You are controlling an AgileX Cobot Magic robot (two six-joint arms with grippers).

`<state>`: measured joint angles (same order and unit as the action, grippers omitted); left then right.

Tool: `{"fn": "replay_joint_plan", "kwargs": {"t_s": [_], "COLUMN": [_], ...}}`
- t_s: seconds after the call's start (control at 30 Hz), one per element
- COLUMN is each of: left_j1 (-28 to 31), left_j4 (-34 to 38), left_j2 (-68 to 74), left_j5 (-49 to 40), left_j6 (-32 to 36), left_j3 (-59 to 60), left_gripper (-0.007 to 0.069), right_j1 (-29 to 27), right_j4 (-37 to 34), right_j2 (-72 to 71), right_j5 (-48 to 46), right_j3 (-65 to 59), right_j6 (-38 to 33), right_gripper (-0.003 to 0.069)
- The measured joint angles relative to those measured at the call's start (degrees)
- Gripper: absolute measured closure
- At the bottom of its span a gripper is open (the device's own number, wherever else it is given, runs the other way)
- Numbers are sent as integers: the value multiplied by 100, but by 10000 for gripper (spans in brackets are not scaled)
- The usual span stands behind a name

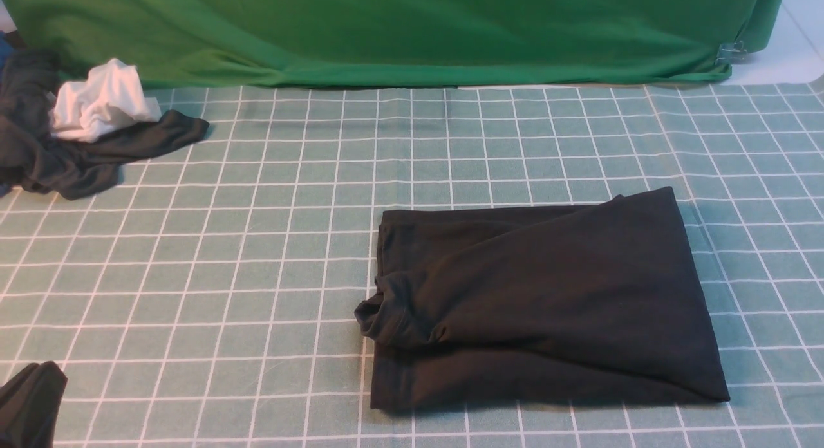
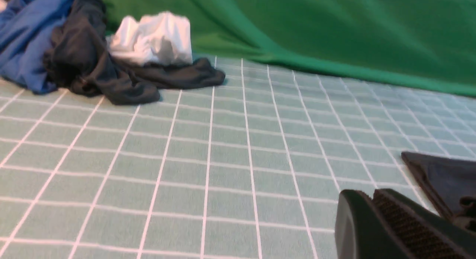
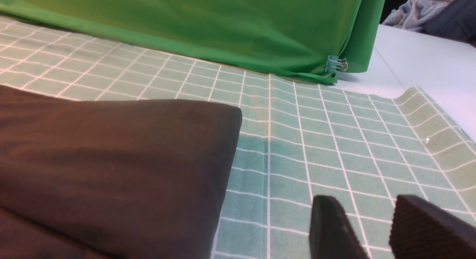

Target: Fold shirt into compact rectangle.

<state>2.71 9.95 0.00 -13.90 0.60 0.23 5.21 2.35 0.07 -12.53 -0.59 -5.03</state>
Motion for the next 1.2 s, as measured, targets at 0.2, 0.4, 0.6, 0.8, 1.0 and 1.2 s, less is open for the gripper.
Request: {"fn": "replay_joint_plan", "kwargs": {"t_s": [0.2, 0.4, 0.6, 0.8, 1.0, 1.2], "left_j1": [-231, -271, -309, -418, -418, -418], "left_j4": [-117, -238, -439, -548, -593, -605], "left_j2": [0, 0, 0, 0, 0, 0], "left_j5": [-4, -6, -12, -22, -26, -26], "left_j6": [-23, -25, -93, -216, -214, -202], "left_j3": [0, 0, 0, 0, 0, 0], "left_gripper": [608, 608, 608, 608, 608, 600], "right_j1": [0, 0, 0, 0, 0, 0], "right_j4": [0, 0, 0, 0, 0, 0], "right_j2": [0, 0, 0, 0, 0, 0], "right_j5": [-7, -7, -8, -8, -8, -8], "right_j3": [0, 0, 0, 0, 0, 0], "right_j6": [0, 0, 0, 0, 0, 0], "right_gripper": [420, 420, 420, 420, 420, 420]}}
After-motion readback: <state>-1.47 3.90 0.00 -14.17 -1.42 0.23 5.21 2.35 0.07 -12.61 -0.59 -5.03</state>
